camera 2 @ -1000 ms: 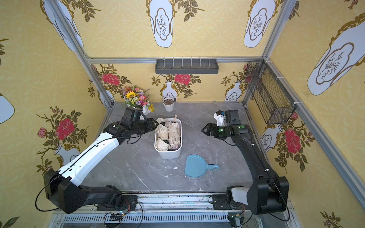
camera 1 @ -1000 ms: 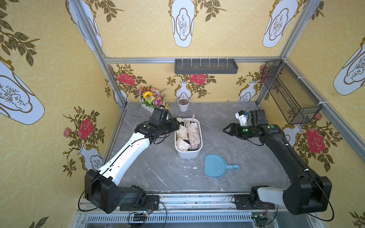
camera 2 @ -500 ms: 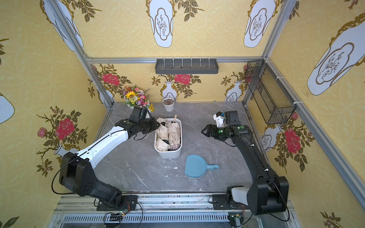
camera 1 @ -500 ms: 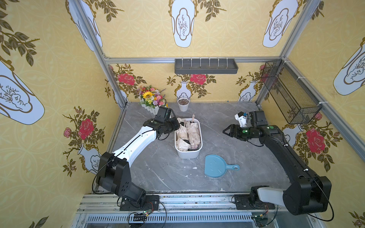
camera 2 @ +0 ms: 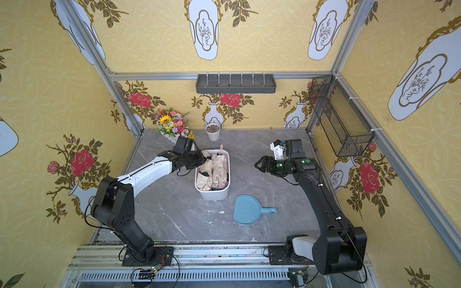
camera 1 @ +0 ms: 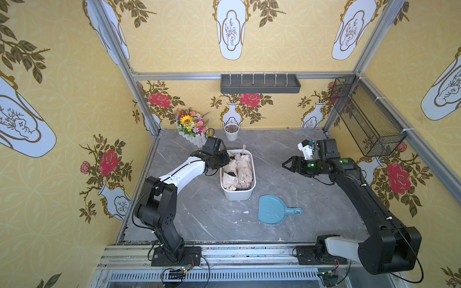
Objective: Put the umbrella into the storage box
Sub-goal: Adjust the umbrella in the storage box, then reset both arms
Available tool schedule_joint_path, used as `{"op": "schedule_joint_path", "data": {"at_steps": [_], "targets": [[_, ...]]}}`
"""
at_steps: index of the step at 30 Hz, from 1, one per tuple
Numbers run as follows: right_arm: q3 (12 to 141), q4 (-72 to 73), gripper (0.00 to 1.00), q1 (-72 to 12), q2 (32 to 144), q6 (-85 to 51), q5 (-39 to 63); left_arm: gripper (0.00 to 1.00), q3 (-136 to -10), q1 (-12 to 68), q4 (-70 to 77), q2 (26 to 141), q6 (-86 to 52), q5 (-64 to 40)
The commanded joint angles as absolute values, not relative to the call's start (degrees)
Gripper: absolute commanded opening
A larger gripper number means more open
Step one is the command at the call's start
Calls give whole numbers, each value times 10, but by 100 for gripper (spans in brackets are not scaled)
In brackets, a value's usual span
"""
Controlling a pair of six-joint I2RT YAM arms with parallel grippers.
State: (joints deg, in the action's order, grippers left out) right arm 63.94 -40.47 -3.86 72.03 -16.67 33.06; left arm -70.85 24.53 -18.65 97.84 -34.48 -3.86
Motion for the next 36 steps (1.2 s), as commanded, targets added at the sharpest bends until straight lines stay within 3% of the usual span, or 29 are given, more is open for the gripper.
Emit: {"op": "schedule_joint_path", "data": {"at_steps": [1,3,5,7,8,11,12,25,28,31,36], "targets": [[637,-395,79,-39,719,-171,330,23,-711,246,-222,974,-325,-48],[632,-390,80,-39,721,-171,325,30,-724,246,-228,959,-319,-44],[627,-381,82,-39,722,-172,318,50,-740,246,-238,945,-315,-40],[625,-370,85,-39,724,-169,305,64,-751,246,-243,927,-313,-33],[625,-363,98,-39,726,-165,298,70,-754,245,-243,915,-312,-27],[626,-344,97,-35,735,-143,283,84,-744,242,-232,876,-299,-8],[625,-336,97,-31,739,-133,280,98,-733,237,-222,861,-291,-4],[430,-80,97,79,675,-49,186,100,-358,99,82,589,-133,108],[376,-28,97,83,656,-22,135,100,-265,74,179,573,-90,155],[299,60,97,83,635,-15,105,100,-200,36,271,580,-72,134],[233,191,97,83,668,-32,118,100,-157,5,382,638,-52,142]]}}
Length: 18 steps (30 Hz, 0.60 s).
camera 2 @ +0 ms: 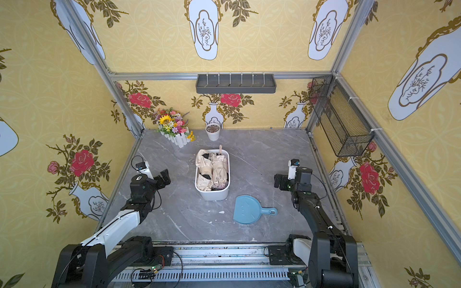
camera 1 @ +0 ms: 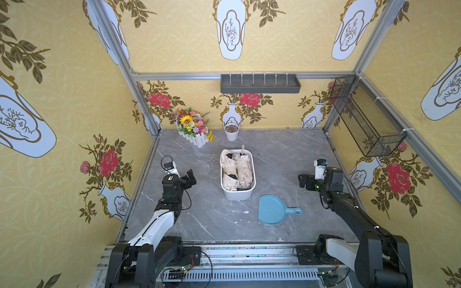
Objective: Put the umbrella into the storage box
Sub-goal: Reset both arms
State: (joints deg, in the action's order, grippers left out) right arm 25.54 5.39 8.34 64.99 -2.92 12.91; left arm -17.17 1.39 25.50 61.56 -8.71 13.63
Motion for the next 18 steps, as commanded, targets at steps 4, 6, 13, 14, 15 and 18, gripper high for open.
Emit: {"op": "schedule_joint_path", "data": {"at_steps": [4,6,13,14,15,18], "targets": [[197,314,97,83,717,-51,116,100,-115,-4,506,692,-23,159],[189,352,97,80,740,-46,110,100,-90,-18,565,717,-35,154],[157,467,97,37,814,-15,65,100,-23,-27,718,763,-23,109],[148,491,97,28,825,-9,59,100,-25,-27,716,763,-22,105],[144,516,97,21,831,-10,51,100,-32,-27,709,769,-21,105],[149,489,97,20,824,-6,46,100,-53,-27,684,779,-22,102]]}}
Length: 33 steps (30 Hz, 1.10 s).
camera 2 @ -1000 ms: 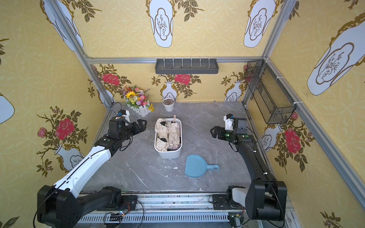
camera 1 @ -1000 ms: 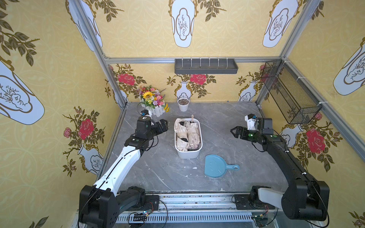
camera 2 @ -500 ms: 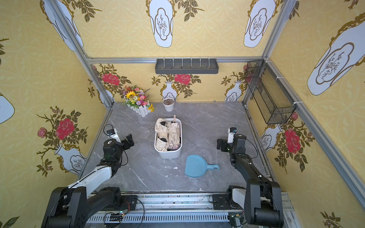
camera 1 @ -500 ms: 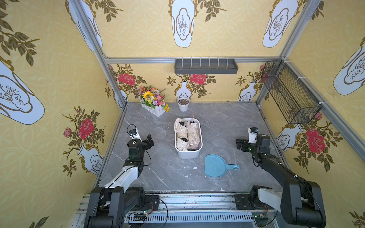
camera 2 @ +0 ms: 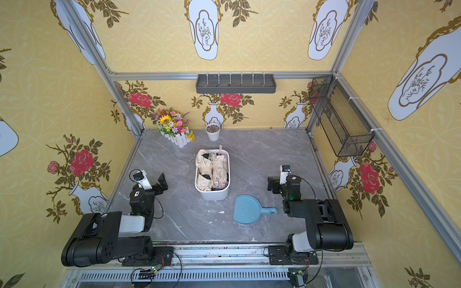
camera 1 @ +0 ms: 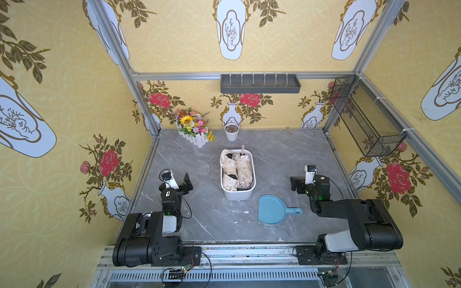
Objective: Put the umbrella into the storage box
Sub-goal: Reset both arms
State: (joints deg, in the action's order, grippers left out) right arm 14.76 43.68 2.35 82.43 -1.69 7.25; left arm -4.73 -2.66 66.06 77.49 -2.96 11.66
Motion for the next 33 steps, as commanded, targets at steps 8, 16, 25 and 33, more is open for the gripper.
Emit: {"op": "schedule_joint_path", "data": {"at_steps": [8,16,25,33], "targets": [[146,499,97,20,825,-5,47,100,-50,-26,679,771,-18,98],[146,500,97,19,825,-5,45,100,-49,-26,680,771,-18,97],[146,499,97,19,825,-5,45,100,-49,-26,680,771,-18,97],[147,499,97,20,825,-5,46,100,-49,-26,680,772,-18,97]]}}
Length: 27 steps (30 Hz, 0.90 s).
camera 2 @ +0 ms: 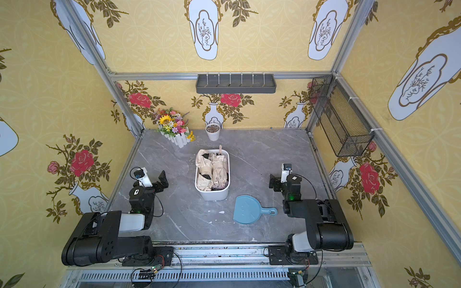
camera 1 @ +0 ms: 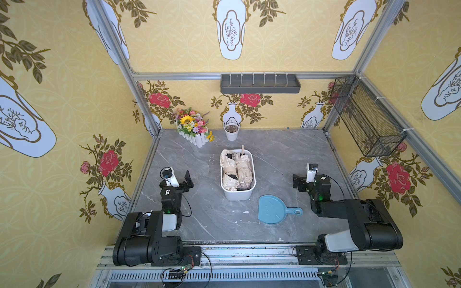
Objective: Put the umbrella into the storage box
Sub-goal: Reset both arms
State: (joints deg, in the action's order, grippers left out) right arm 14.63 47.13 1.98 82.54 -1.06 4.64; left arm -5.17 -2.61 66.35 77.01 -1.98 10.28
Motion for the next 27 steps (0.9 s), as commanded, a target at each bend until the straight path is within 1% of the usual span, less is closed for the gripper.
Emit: {"op": "schedule_joint_path", "data": {"at_steps": [1,27], "targets": [[146,499,97,19,824,-5,46,100,-51,-26,680,774,-18,97],[151,494,97,18,828,-5,46,100,-49,-27,681,772,-13,86]]}}
